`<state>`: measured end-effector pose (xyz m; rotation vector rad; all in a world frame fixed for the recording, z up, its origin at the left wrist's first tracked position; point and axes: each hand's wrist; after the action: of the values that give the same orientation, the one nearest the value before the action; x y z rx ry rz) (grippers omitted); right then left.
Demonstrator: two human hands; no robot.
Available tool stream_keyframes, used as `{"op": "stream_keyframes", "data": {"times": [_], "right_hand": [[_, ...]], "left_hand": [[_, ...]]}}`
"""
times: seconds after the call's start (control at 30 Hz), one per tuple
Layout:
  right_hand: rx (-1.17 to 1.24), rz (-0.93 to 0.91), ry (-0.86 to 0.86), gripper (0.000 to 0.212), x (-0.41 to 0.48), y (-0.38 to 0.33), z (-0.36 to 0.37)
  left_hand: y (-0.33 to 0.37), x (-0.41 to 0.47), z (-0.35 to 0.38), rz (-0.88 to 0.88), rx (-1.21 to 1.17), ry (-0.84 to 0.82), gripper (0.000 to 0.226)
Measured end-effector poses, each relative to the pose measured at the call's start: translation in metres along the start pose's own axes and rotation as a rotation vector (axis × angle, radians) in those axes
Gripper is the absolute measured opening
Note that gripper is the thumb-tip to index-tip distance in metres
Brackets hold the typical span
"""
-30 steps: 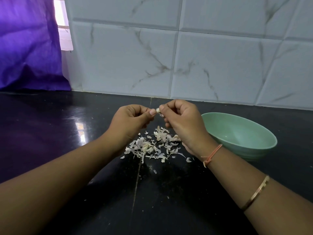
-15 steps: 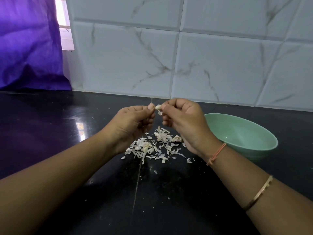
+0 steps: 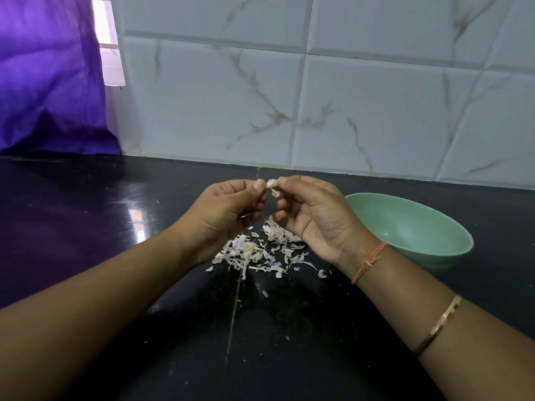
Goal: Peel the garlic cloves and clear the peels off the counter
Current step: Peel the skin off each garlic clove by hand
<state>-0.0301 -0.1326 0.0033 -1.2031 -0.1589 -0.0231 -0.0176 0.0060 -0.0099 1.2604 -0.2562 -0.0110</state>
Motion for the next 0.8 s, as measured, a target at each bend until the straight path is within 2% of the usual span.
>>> {"op": "stream_keyframes", "data": {"times": [0.13,0.23,0.33,0.57,0.7,0.8], "right_hand": [[0.017,0.000,-0.032,0.009,0.0008,-0.0003,0.0001],[0.064,0.033,-0.082,0.016,0.0006,-0.0023,0.0002],[0.079,0.040,-0.108,0.021,-0.0004,-0.0037,0.0002],[-0.058,-0.066,-0.007,0.010,0.0017,0.0013,-0.0030],[-0.161,-0.127,0.040,0.011,0.0030,0.0016,-0.0054],[-0.240,-0.149,0.043,0.010,0.0034,0.0024,-0.0059]], "left_hand": [[0.0005,-0.0008,0.0022,-0.058,-0.060,-0.033,0.015],[0.0025,-0.0005,0.0012,-0.130,-0.139,-0.093,0.019],[0.0046,0.0011,-0.0019,-0.170,-0.197,-0.073,0.019],[0.0004,0.0015,-0.0018,-0.007,-0.041,0.107,0.009],[0.0009,0.0000,-0.0012,0.041,0.080,0.067,0.018],[0.0021,-0.0011,0.0005,0.023,0.072,0.075,0.013]]}}
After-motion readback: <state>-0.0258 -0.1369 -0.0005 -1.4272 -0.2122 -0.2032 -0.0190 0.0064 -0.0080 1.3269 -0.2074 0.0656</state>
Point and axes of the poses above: each hand's wrist, its own x-axis towards the middle knuckle, its own z-axis out of the palm, y = z × x, and after that the axes turned 6 degrees about y, right-handed
